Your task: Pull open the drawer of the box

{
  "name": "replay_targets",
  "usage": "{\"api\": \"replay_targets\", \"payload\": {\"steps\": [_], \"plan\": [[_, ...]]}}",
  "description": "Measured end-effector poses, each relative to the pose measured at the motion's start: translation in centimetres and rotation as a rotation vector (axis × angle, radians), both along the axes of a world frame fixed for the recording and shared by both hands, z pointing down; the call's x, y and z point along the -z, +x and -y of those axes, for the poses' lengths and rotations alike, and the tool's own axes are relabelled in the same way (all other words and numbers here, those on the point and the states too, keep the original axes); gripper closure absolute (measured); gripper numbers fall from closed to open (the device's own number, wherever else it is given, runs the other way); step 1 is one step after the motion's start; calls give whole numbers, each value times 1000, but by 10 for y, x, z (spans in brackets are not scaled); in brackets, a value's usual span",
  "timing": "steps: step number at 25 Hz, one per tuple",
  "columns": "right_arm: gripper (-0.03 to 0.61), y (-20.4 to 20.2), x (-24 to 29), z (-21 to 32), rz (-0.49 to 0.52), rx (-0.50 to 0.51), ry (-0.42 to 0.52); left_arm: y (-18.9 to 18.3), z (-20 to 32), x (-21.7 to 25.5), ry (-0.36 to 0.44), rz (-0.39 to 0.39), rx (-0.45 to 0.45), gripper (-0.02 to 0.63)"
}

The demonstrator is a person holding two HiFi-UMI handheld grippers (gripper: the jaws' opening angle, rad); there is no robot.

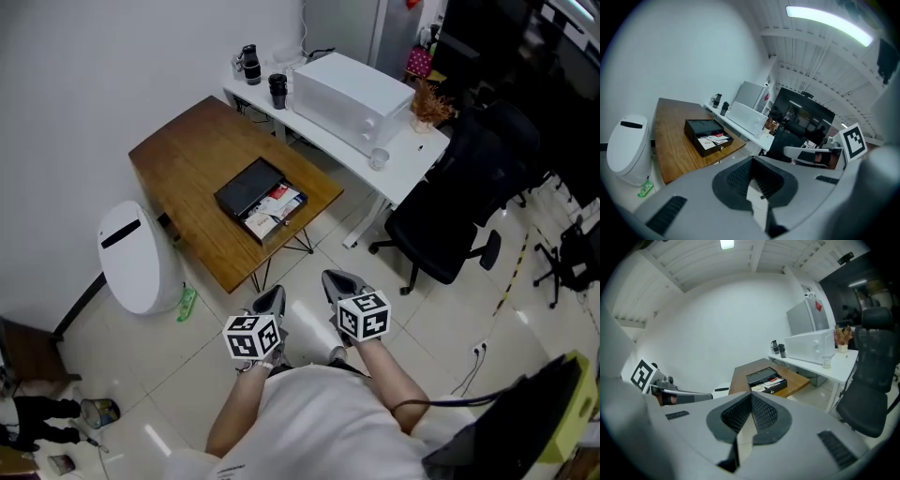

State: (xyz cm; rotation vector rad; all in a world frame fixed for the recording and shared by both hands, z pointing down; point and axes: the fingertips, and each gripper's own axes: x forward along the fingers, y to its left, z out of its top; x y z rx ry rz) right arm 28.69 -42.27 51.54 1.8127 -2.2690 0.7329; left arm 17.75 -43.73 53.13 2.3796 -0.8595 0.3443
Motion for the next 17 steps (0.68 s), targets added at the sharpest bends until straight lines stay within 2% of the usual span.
{"api": "replay_targets", "payload": {"steps": [7,17], "plan": [[591,3,-11,-8,44,1,-23,0,-11,-8,-9,18,10,614],[591,6,-8,-6,48,2,-15,5,-7,-9,-8,29,6,614]]}}
